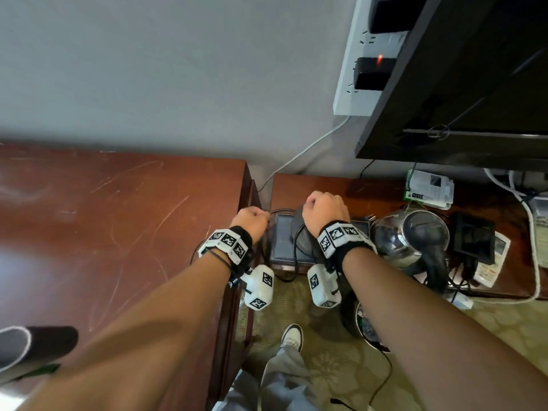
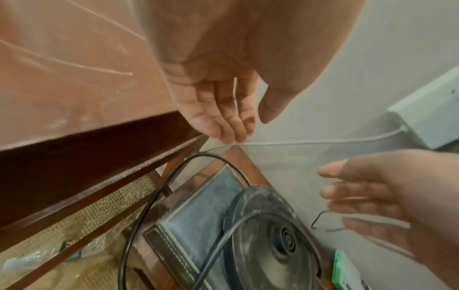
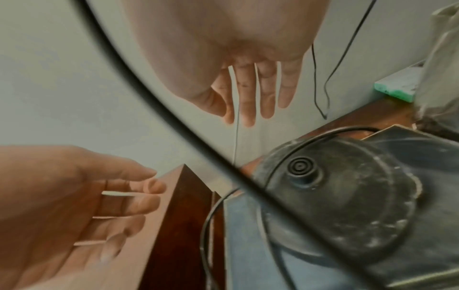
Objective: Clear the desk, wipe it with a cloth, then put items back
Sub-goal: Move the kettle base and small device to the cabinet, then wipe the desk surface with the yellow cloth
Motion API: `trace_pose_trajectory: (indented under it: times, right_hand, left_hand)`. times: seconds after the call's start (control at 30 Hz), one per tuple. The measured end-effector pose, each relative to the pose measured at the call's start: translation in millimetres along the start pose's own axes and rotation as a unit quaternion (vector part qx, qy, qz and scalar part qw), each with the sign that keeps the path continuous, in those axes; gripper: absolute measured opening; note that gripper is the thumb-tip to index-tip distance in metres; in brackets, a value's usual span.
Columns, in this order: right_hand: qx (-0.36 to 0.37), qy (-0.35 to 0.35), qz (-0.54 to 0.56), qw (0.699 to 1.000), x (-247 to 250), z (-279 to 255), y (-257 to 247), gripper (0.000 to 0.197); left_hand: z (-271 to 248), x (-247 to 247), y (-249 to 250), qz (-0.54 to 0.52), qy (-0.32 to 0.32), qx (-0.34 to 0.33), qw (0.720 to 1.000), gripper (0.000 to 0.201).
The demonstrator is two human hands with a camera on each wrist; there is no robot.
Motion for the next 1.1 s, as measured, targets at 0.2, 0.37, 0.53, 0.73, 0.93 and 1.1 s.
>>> trace_pose_trajectory:
  times: [0.2, 0.37, 0.53, 0.73, 0.93, 1.1]
  right_hand:
    - [-0.004, -0.013, 0.094, 0.996, 5.2, -14.1, -60.7, 0.028]
    - [0.006, -0.015, 0.139, 0.99, 1.5, -34.1, -127.5, 0.032]
    - [0.078, -0.013, 0.142, 0.987, -6.7, -69.0, -221.5, 0.032]
    - [0.133, -0.028, 0.135, 0.982, -32.9, -143.6, -329.2, 0.025]
    - [0.188, -0.109, 0.099, 0.971, -67.7, -222.0, -423.0, 0.037]
    - [0.224, -0.119, 0.106, 0.961, -85.3, -267.5, -484.7, 0.033]
  left_hand:
    - [-43.4, 66.1, 16.0, -0.129, 0.044, -0.009, 0.991, 0.023]
    - [-72.5, 136.1, -1.3, -0.227, 0.083, -0.011, 0.97, 0.028]
    - [-106.9, 223.9, -28.1, -0.258, 0.148, -0.023, 0.954, 0.029]
    - [-152.1, 326.3, -83.8, -0.316, 0.168, -0.028, 0.933, 0.03]
    - [-199.1, 415.1, -141.8, -0.327, 0.175, -0.05, 0.927, 0.028]
    - [-234.9, 482.5, -173.7, -0.349, 0.194, -0.067, 0.914, 0.026]
Point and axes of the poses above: each hand's wrist, its own z-axis towards the middle knuckle, its own x-axis out of the back of the hand, y = z × x, the point moved 6 cm from there along z, towards the middle knuckle, and after that the axes turned 6 degrees about -z, right-handed, at the moved point
